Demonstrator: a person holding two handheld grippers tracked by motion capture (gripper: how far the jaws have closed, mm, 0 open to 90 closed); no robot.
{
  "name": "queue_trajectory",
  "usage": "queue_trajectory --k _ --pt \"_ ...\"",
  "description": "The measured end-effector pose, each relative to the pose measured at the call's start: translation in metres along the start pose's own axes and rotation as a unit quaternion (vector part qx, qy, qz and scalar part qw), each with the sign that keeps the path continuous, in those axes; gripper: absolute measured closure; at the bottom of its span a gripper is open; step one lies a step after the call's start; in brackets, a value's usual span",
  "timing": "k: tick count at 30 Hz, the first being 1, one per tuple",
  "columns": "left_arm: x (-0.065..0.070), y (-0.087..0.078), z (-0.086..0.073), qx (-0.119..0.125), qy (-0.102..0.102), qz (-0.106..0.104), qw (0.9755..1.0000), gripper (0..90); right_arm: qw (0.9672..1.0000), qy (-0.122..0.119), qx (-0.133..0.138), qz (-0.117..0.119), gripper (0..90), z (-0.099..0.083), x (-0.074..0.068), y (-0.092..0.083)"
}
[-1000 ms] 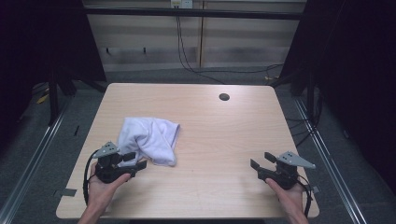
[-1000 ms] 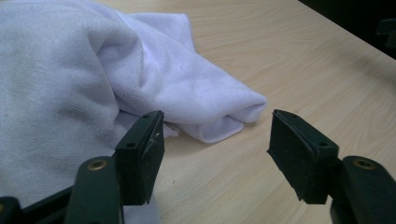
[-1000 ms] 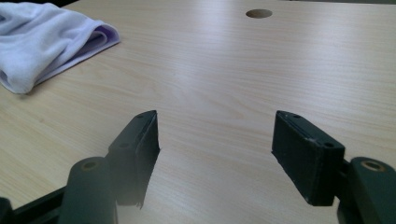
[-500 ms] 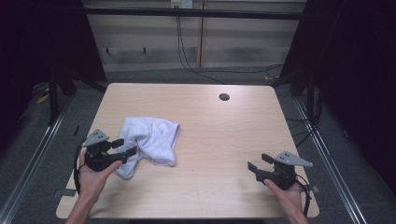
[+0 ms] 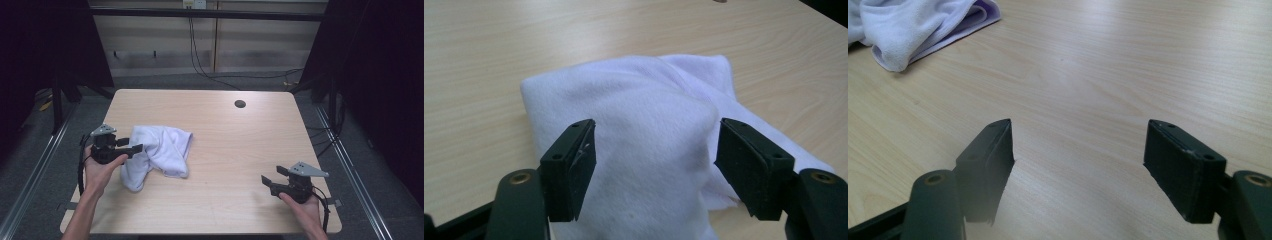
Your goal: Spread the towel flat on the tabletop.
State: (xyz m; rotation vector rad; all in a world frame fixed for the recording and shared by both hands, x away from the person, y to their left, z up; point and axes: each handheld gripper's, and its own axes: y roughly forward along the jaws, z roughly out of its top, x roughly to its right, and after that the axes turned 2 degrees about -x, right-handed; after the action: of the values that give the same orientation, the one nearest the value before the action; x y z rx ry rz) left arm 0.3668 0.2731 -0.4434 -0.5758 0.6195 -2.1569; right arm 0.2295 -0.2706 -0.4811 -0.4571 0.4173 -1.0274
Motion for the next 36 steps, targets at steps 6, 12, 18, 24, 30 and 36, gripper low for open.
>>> queue_trajectory --k 6,12,18,24,30,36 --pt "0.001 0.031 -0.003 -0.031 0.018 -0.008 0.9993 35.1 1.0 -0.002 -0.007 0.004 26.2 0.001 0.001 0.002" --pt "0.008 0.047 -0.011 -0.062 0.042 0.012 0.9971 46.0 0.9999 -0.002 -0.013 0.009 26.2 0.0 -0.002 0.003" --pt "0.022 0.05 -0.019 -0.077 0.073 0.009 0.9943 53.3 0.9998 -0.006 -0.017 0.012 26.2 0.0 -0.003 0.003" --pt "0.048 0.05 -0.026 -0.085 0.089 -0.036 0.9918 57.8 0.9997 -0.007 -0.019 0.014 26.5 0.0 -0.003 0.003" --pt "0.09 0.054 -0.035 -0.083 0.105 -0.09 0.987 59.9 0.9996 -0.005 -0.021 0.019 27.9 0.001 -0.006 0.004" --pt "0.109 0.057 -0.037 -0.088 0.097 -0.113 0.9849 59.6 0.999 -0.014 -0.028 0.032 32.6 0.001 -0.01 0.005"
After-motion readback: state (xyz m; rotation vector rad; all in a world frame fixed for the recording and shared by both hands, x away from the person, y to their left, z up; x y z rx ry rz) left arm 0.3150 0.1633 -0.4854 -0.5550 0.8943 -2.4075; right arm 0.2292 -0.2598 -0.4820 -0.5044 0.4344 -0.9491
